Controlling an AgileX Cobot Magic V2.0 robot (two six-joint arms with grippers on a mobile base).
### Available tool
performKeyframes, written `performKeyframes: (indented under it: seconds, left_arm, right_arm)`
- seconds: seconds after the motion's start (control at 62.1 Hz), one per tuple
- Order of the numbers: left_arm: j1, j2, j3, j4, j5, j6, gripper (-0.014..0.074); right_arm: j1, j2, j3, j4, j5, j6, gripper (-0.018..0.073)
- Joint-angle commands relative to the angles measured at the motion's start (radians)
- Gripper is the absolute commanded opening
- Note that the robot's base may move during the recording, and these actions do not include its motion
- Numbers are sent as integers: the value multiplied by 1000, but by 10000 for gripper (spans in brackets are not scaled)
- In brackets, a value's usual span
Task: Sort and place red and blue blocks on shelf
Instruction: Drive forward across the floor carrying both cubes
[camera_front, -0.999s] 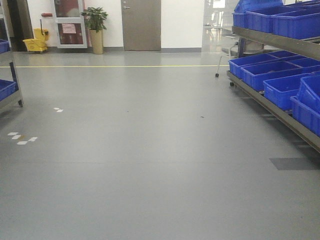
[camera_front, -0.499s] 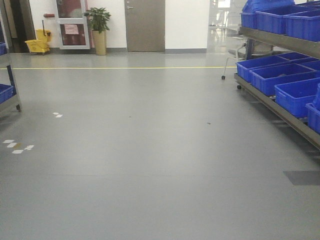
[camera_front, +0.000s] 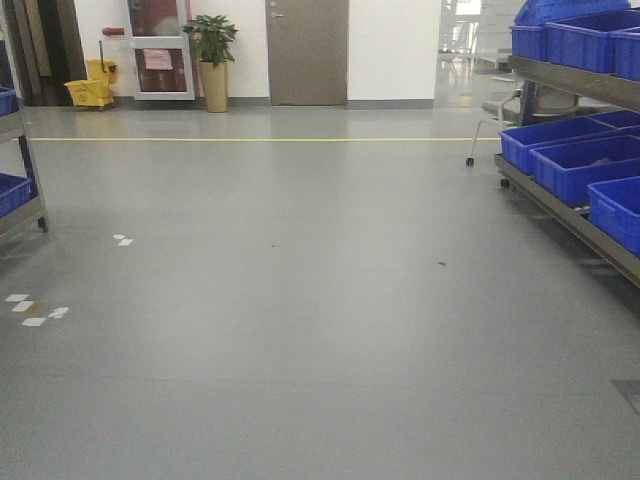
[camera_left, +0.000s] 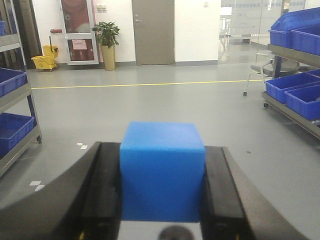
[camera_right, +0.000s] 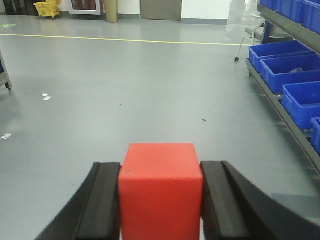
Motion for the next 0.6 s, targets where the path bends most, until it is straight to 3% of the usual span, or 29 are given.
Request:
performKeyframes:
  seconds: [0.0, 0.58]
  left_arm:
    - [-1, 7, -28, -2, -94, -3, 125]
    - [-1, 7, -28, -2, -94, -3, 125]
  right_arm:
    - [-8, 1, -29, -8, -81, -5, 52]
    - [-8, 1, -29, -8, -81, -5, 52]
